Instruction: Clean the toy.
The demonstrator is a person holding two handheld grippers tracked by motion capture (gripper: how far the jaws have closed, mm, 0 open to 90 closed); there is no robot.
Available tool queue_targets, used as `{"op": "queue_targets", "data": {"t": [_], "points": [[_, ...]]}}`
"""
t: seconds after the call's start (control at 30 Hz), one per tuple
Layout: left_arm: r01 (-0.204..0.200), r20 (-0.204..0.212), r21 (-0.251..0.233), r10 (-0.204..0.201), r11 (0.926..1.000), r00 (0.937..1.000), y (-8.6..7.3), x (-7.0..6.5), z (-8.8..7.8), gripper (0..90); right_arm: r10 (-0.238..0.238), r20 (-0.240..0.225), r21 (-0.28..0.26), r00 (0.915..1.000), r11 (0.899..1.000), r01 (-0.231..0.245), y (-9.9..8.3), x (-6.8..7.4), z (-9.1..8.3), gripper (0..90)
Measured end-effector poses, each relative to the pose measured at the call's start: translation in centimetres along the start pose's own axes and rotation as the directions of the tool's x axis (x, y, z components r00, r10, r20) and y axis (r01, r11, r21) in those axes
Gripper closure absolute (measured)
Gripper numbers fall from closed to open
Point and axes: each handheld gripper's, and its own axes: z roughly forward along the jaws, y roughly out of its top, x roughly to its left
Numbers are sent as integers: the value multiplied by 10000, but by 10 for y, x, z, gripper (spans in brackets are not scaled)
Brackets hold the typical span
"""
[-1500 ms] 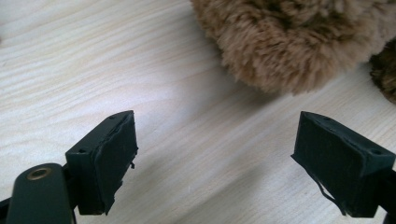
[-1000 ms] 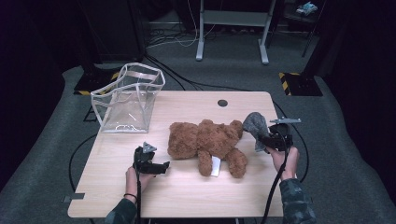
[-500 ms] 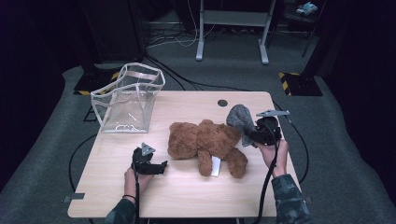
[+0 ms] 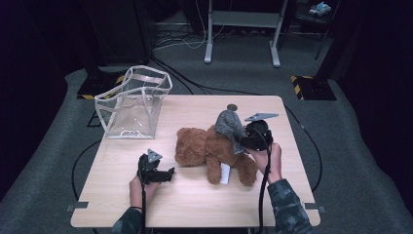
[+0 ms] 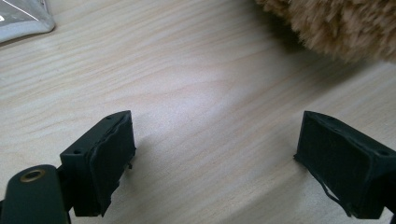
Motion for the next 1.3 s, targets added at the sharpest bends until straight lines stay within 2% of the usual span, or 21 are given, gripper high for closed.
{"op": "queue_targets", "data": {"t": [0.27, 0.37, 0.83, 1.0, 1.07, 1.1, 1.3], "points": [[1, 1, -6, -1, 10000, 10000, 0, 0, 0, 110, -525, -495, 133, 9974, 9985, 532, 10, 22, 20, 713], [-84, 40, 26, 84, 10000, 10000, 0, 0, 0, 113, -662, -592, 143, 9960, 9976, 672, 12, 26, 24, 713], [-62, 57, 30, 62, 10000, 10000, 0, 0, 0, 114, -1043, -1175, 424, 9876, 9930, 1099, 24, 56, 53, 705], [0, 76, 5, 0, 10000, 10000, 0, 0, 0, 114, -1183, -1217, 419, 9855, 9914, 1242, 28, 64, 60, 694], [-4, 76, 23, 4, 10000, 10000, 0, 0, 0, 114, -1051, -1162, 415, 9876, 9930, 1106, 30, 67, 63, 689], [-11, 77, 16, 11, 10000, 10000, 0, 0, 0, 114, -1169, -1165, 402, 9863, 9917, 1223, 31, 67, 65, 686], [-5, 76, 13, 5, 10000, 10000, 0, 0, 0, 114, -1118, -1233, 670, 9861, 9904, 1206, 31, 72, 75, 692]]}}
